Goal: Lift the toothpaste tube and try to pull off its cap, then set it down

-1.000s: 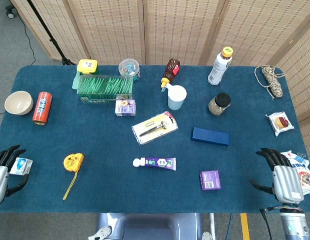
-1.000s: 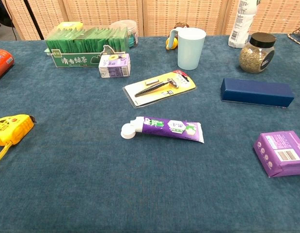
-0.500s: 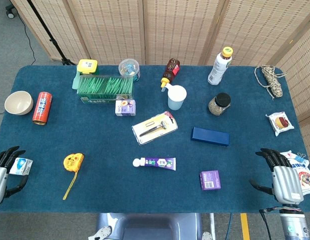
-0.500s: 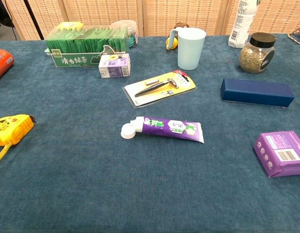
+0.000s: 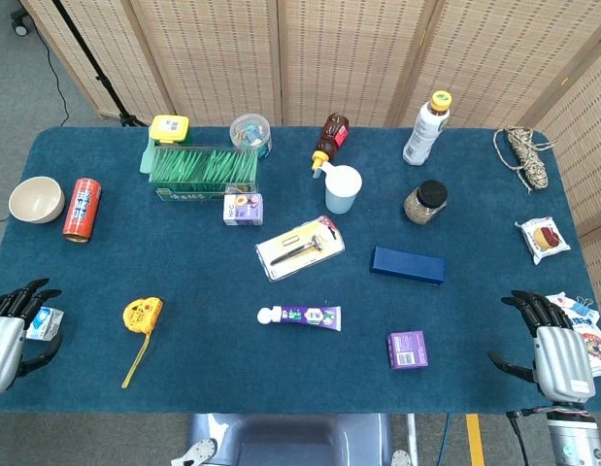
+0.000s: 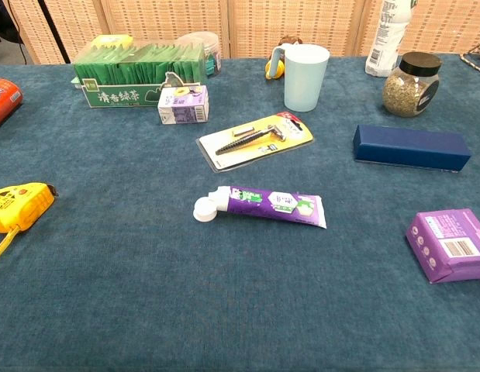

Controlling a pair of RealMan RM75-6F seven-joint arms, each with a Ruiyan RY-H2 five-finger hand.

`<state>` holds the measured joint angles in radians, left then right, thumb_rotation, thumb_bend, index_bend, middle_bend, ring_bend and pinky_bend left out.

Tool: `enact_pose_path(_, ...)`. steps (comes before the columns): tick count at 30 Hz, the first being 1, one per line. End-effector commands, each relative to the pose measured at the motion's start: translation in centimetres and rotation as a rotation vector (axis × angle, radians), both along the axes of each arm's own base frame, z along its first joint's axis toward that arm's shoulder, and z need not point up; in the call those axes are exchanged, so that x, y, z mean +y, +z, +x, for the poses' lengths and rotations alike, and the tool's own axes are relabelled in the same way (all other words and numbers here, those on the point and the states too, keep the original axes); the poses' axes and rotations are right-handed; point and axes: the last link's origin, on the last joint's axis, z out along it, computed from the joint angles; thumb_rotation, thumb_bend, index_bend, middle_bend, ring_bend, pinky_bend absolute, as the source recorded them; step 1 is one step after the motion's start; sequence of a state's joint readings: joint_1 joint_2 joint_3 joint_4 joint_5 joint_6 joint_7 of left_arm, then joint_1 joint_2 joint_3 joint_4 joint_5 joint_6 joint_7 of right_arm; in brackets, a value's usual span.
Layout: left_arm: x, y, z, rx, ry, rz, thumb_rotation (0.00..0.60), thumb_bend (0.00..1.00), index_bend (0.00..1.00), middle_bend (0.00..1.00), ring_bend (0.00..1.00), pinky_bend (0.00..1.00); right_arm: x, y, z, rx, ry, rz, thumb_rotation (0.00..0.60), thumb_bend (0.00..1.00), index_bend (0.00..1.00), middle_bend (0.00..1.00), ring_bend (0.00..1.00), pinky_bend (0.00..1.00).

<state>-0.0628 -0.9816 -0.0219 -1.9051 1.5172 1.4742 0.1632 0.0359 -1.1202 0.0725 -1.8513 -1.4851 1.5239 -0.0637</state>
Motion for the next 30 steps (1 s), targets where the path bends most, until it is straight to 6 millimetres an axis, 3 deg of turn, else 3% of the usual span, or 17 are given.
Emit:
enact_pose_path(1, 1.2, -0.6, 0.5, 0.020, -0.038, -0.006, 0.600, 0.32, 0.35, 0.28, 0.28, 0.20, 0.0, 0.0, 0.0, 0.000, -0.006, -0.002, 0.600, 0.00, 0.24, 0.20, 0.16, 0.17)
enact_pose_path(15, 5.5, -3.3, 3.4, 0.014, -0.155, -0.122, 0.600, 0.32, 0.27, 0.27, 0.26, 0.20, -0.1, 0.1, 0.0, 0.009, -0.016, 0.010, 0.600, 0.00, 0.24, 0.20, 0.16, 0.17)
enact_pose_path(30, 10.8, -8.6, 11.2, -0.027, -0.346, -0.331, 0.561, 0.32, 0.32, 0.27, 0.28, 0.20, -0.1, 0.2, 0.4, 0.007, -0.008, 0.009, 0.600, 0.00, 0.24, 0.20, 0.16, 0.17)
